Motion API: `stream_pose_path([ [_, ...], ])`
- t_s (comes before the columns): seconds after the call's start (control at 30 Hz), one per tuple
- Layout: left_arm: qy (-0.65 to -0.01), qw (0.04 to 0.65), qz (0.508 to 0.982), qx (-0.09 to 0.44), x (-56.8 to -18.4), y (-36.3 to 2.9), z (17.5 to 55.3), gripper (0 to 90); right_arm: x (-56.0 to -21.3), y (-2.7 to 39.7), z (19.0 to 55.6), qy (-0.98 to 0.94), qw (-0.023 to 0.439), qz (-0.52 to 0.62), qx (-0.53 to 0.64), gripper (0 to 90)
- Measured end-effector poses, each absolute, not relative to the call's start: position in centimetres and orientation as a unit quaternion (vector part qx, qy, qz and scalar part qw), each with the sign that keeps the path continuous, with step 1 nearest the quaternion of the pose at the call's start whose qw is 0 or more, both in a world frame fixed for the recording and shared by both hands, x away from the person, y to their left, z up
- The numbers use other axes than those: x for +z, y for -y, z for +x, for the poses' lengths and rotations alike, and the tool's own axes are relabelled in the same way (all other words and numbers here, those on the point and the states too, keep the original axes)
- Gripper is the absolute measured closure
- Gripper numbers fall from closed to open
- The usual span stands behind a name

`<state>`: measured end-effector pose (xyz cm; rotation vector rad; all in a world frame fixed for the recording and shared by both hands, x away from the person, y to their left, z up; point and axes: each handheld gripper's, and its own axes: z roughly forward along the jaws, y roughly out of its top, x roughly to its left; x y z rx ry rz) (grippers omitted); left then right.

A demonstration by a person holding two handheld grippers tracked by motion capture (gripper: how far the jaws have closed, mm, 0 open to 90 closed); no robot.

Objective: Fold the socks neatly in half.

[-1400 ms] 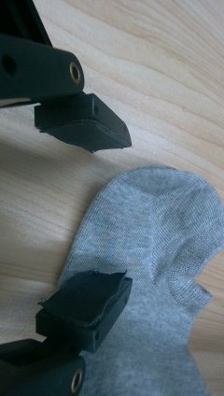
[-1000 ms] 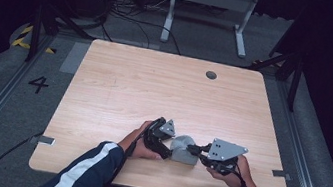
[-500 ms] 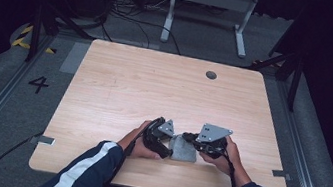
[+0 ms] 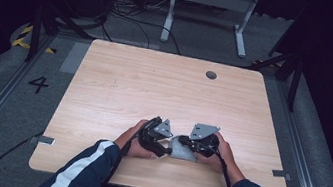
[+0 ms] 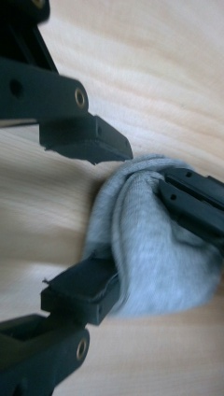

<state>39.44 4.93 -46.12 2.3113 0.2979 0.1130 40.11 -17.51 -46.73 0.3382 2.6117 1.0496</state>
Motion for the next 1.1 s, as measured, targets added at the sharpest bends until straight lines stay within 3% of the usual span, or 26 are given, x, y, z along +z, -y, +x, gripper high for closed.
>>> stream_pose_path([
  [0.2,-0.080,0.438,0.895,0.026,-44.2,-5.2,37.3,52.0,-46.8,17.4,40.2,-0.911,0.151,0.123,0.363,88.4],
  [0.4,-0.026,0.402,0.915,0.014,-45.3,-1.6,36.2,54.6,-46.2,17.2,39.8,-0.907,0.173,0.112,0.368,88.5],
  [0.57,-0.047,0.385,0.922,0.008,-46.7,-1.4,37.0,56.2,-44.6,17.5,39.6,-0.896,0.196,0.108,0.385,88.5],
  [0.93,-0.070,0.388,0.919,0.006,-47.7,-2.4,38.3,59.3,-46.8,17.6,41.7,-0.903,0.191,0.139,0.359,87.8],
  [1.0,-0.070,0.389,0.918,0.009,-47.7,-2.4,38.4,60.1,-47.0,17.8,41.9,-0.898,0.183,0.154,0.369,86.3],
  [1.07,-0.070,0.390,0.918,0.009,-47.7,-2.4,38.4,60.4,-46.5,18.1,41.7,-0.890,0.195,0.163,0.378,77.4],
  [1.1,-0.069,0.389,0.919,0.010,-47.7,-2.4,38.4,60.4,-46.5,18.1,41.7,-0.890,0.195,0.163,0.378,77.4],
])
